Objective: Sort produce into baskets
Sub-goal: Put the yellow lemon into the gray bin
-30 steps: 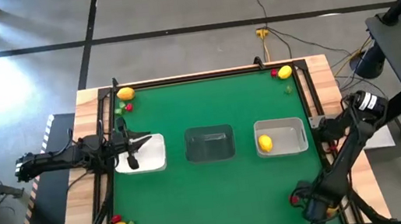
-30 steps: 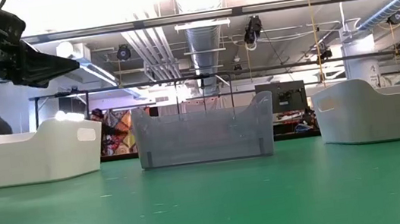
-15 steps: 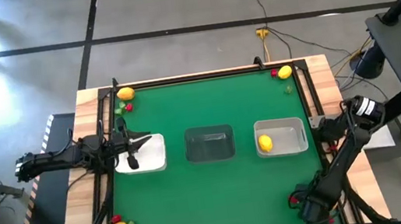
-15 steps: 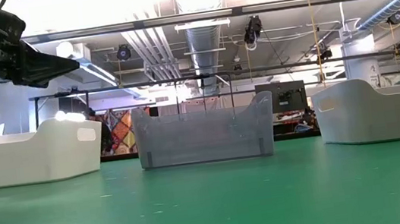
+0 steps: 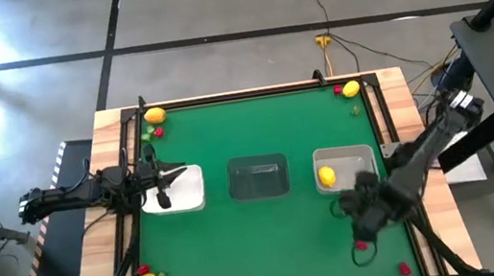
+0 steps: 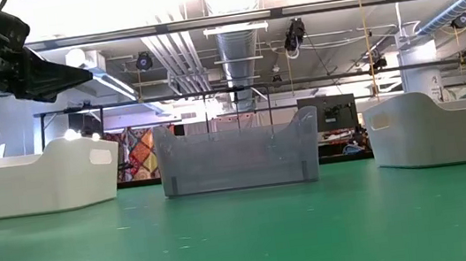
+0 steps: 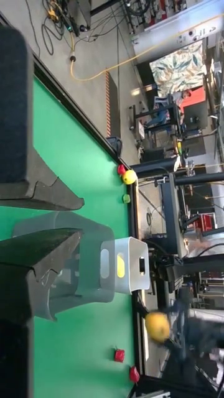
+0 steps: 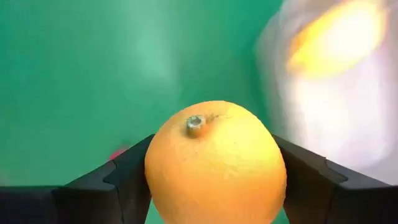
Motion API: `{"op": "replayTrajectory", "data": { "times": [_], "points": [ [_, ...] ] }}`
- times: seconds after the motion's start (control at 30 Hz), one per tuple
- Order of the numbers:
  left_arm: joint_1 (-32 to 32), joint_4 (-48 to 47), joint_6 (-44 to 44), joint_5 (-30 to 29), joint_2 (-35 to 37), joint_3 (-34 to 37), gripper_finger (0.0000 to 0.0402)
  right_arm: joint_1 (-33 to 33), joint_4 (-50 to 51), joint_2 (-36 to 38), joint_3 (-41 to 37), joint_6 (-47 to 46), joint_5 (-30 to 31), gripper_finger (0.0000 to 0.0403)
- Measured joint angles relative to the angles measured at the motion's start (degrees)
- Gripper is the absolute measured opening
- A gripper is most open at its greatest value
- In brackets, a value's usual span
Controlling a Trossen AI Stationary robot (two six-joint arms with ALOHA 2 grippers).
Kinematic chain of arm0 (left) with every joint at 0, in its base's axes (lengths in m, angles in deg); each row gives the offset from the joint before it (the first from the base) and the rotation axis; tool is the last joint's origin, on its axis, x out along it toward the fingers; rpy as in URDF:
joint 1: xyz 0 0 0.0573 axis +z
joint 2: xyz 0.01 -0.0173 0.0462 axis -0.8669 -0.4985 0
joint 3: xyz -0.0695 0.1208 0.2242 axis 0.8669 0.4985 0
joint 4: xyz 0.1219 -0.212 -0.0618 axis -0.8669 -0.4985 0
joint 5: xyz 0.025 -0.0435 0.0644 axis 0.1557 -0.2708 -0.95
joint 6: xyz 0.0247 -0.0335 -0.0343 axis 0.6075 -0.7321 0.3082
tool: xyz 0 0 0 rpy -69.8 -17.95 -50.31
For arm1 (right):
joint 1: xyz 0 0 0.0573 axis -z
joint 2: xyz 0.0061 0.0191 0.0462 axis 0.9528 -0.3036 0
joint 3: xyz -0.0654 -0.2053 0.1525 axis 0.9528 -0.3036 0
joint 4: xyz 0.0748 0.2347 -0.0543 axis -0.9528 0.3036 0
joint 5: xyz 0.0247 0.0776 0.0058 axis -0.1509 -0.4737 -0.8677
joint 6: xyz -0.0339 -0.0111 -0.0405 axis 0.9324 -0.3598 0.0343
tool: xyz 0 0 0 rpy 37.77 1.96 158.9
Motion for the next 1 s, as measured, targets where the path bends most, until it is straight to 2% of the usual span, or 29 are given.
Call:
{"op": "replayTrajectory", "data": {
  "times": [0.3,0.43,0.6,0.83,1.0],
  "points": [
    [0.0,0.0,0.0,0.0,0.0,0.0,0.0042,19.07,-3.41,2.93,-8.23,20.18,14.07,0.0268],
    [0.0,0.0,0.0,0.0,0.0,0.0,0.0042,24.69,-8.69,3.23,-10.85,25.42,15.78,0.0269],
    [-0.01,0.0,0.0,0.0,-0.02,0.0,0.0042,27.89,-12.06,3.56,-12.65,27.14,15.1,0.0296],
    [0.0,0.0,0.0,0.0,-0.02,0.0,0.0042,28.66,-14.86,3.83,-12.87,28.72,14.31,0.0337],
    [0.0,0.02,0.0,-0.02,0.0,0.0,0.0042,28.64,-8.21,5.77,-6.45,29.23,15.04,0.0353]
  ]
}}
